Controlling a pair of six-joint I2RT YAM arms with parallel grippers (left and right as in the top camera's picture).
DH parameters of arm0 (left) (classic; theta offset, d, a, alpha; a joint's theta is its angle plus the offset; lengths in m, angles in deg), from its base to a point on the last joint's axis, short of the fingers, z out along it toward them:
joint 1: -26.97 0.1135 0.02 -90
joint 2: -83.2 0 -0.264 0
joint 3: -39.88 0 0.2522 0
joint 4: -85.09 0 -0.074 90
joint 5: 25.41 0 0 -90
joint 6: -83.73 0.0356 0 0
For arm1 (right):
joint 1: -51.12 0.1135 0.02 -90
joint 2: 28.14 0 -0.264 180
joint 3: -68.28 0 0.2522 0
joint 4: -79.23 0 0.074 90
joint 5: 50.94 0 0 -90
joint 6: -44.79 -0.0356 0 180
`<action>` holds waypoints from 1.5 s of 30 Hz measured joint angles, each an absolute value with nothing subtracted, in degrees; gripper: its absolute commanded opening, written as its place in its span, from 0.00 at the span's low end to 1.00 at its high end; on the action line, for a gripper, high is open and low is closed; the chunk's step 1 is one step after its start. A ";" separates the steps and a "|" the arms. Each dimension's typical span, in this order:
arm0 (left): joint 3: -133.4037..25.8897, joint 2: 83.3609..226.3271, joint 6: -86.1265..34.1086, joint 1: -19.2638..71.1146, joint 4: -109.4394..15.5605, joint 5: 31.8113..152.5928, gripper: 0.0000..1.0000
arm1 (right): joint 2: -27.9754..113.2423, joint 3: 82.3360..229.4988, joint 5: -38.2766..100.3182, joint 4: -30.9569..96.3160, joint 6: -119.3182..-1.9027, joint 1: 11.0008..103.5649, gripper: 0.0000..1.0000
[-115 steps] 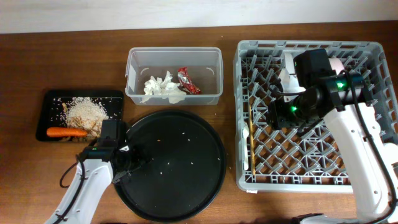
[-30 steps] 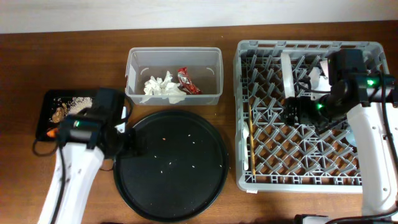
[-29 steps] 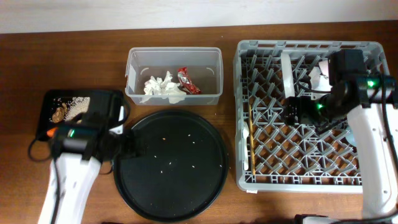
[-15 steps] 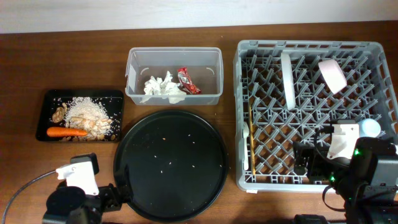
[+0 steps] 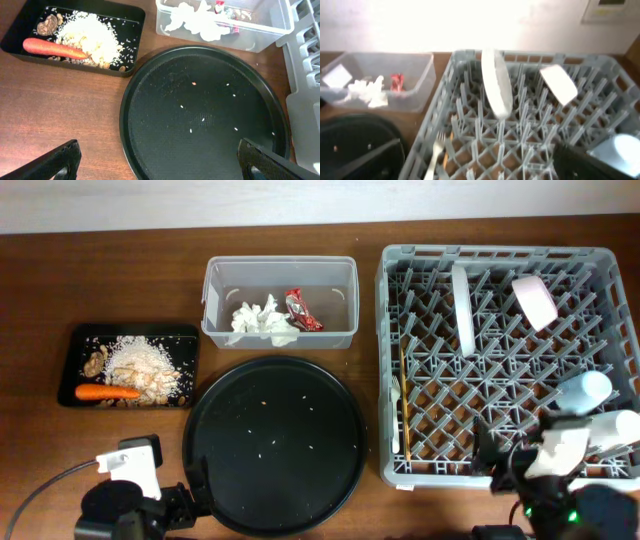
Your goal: Sort waste into correct bins and load items into the dishwasher rack
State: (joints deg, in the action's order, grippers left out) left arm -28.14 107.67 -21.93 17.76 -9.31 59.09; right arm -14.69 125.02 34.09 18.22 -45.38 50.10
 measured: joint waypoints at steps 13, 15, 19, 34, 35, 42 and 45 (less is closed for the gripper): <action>-28.03 107.62 -21.93 17.76 -9.31 59.15 0.99 | -27.49 83.82 35.82 76.56 -45.20 51.96 0.98; -28.03 107.62 -21.93 17.76 -9.31 59.15 0.99 | -27.54 82.62 36.36 69.76 -45.18 51.96 0.98; -28.03 107.62 -21.93 17.76 -9.29 59.18 0.99 | -27.45 82.64 37.48 61.32 -45.20 51.96 0.99; -28.03 107.62 -21.93 17.76 -9.31 59.15 0.99 | -27.45 82.64 37.76 61.30 -45.22 51.96 0.98; -28.03 107.62 -21.93 17.76 -9.31 59.15 0.99 | -27.45 82.64 37.76 61.30 -45.20 51.96 0.98; -27.94 107.45 -21.93 18.33 -9.97 59.02 0.99 | -27.45 82.64 37.76 61.30 -45.20 51.96 0.98; -22.55 103.23 -21.87 23.20 -20.70 58.08 0.99 | -27.45 82.64 37.79 61.21 -45.18 51.96 0.98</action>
